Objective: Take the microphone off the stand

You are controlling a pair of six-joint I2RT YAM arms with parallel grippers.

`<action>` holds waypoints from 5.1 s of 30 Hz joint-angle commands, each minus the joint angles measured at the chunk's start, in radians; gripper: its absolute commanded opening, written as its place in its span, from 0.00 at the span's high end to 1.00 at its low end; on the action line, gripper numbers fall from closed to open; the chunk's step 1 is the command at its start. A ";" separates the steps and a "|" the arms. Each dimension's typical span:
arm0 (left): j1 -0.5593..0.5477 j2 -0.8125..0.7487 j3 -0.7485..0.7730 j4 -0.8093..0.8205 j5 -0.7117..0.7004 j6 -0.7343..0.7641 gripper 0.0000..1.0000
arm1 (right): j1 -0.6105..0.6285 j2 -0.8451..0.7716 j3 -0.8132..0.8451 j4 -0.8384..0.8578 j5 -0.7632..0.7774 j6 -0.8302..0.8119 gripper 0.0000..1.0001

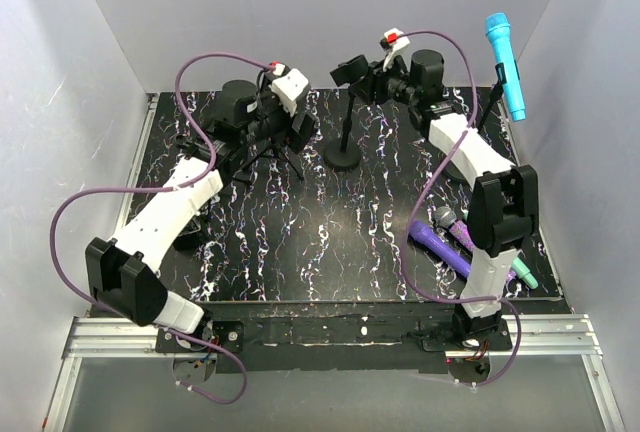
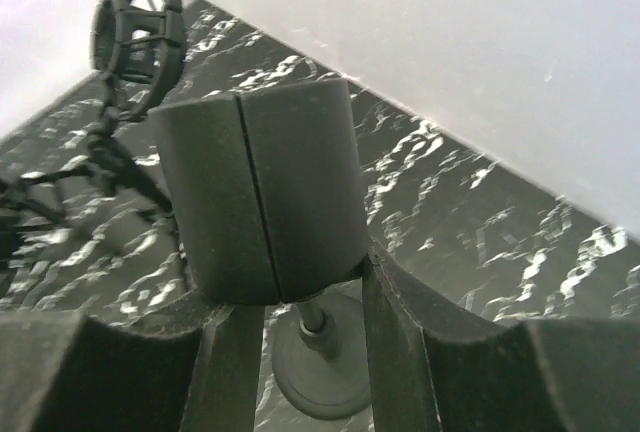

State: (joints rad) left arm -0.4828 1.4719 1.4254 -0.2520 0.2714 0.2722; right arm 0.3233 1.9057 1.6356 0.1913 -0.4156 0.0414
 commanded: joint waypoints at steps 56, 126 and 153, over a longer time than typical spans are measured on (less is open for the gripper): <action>-0.263 0.489 0.093 0.054 -0.635 -0.219 0.84 | -0.023 -0.206 -0.197 -0.573 0.371 0.801 0.99; -0.056 0.171 0.061 0.004 0.276 -0.208 0.21 | 0.099 -0.393 -0.313 0.104 0.140 0.086 0.99; 0.049 0.289 0.365 0.065 0.368 -0.518 0.56 | 0.102 -0.398 -0.433 0.040 -0.094 -0.038 0.99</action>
State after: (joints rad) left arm -0.4622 1.7748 1.7515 -0.1772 0.6125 -0.1810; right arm 0.4259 1.5135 1.1778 0.2417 -0.4915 0.0101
